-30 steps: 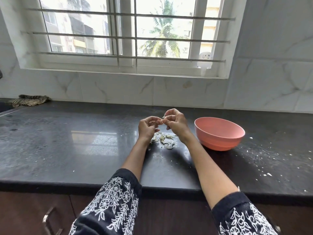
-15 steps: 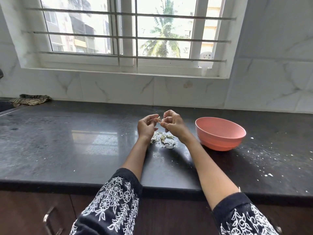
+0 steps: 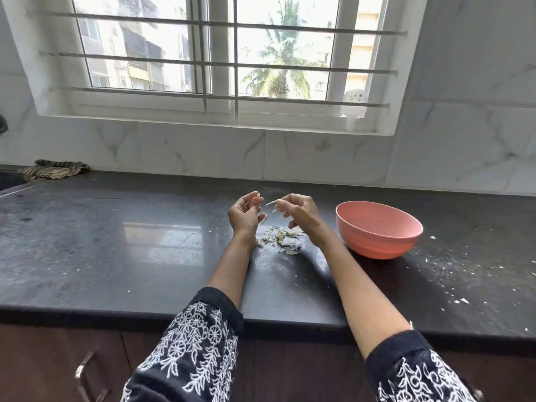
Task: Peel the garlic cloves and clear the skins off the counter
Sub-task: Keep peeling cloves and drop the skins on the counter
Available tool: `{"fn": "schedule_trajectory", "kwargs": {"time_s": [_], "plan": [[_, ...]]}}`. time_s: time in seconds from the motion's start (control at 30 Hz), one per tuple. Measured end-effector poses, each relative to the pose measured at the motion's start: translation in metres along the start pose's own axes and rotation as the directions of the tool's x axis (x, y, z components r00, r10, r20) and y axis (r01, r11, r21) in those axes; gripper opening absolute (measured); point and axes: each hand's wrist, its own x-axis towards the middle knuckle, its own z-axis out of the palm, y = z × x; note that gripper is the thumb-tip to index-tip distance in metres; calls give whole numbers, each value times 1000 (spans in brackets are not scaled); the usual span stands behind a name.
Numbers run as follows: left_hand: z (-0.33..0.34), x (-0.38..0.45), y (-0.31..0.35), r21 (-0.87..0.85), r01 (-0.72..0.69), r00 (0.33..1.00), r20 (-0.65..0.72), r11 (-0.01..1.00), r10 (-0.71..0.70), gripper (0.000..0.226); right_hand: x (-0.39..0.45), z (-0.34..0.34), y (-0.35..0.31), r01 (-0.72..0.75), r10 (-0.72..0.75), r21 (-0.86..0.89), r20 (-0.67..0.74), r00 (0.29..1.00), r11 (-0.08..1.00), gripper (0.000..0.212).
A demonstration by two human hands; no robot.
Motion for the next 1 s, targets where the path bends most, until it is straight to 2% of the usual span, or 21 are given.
{"fn": "schedule_trajectory", "kwargs": {"time_s": [0.13, 0.23, 0.47, 0.6, 0.7, 0.8, 0.9, 1.0], "plan": [[0, -1, 1, 5, -1, 1000, -9, 1000, 1, 16, 1, -1, 2, 6, -6, -5, -35, 999, 1000, 21], [0, -2, 1, 9, -4, 1000, 2, 1000, 4, 16, 0, 0, 1, 9, -9, -1, -19, 1000, 1000, 17], [0, -3, 2, -11, 1, 1000, 5, 1000, -1, 17, -2, -1, 0, 10, -10, -1, 11, 1000, 1000, 24], [-1, -2, 2, -5, 2, 1000, 4, 1000, -2, 18, 1, -2, 1, 1, -2, -14, -24, 1000, 1000, 17], [-1, -3, 2, -15, 6, 999, 50, 1000, -5, 19, 4, -2, 6, 42, -45, -50, -61, 997, 998, 17], [-1, -5, 2, -18, 4, 995, 99, 1000, -2, 19, 6, -2, 9, 57, -59, -37, -48, 997, 998, 26], [0, -6, 1, 24, -24, 989, 148, 999, 20, 20, 7, 1, 8, 88, -89, -14, -86, 992, 996, 13], [-1, -7, 0, 63, -54, 978, 203, 997, 40, 22, 7, 2, 8, 115, -116, -13, -59, 991, 993, 13]]}}
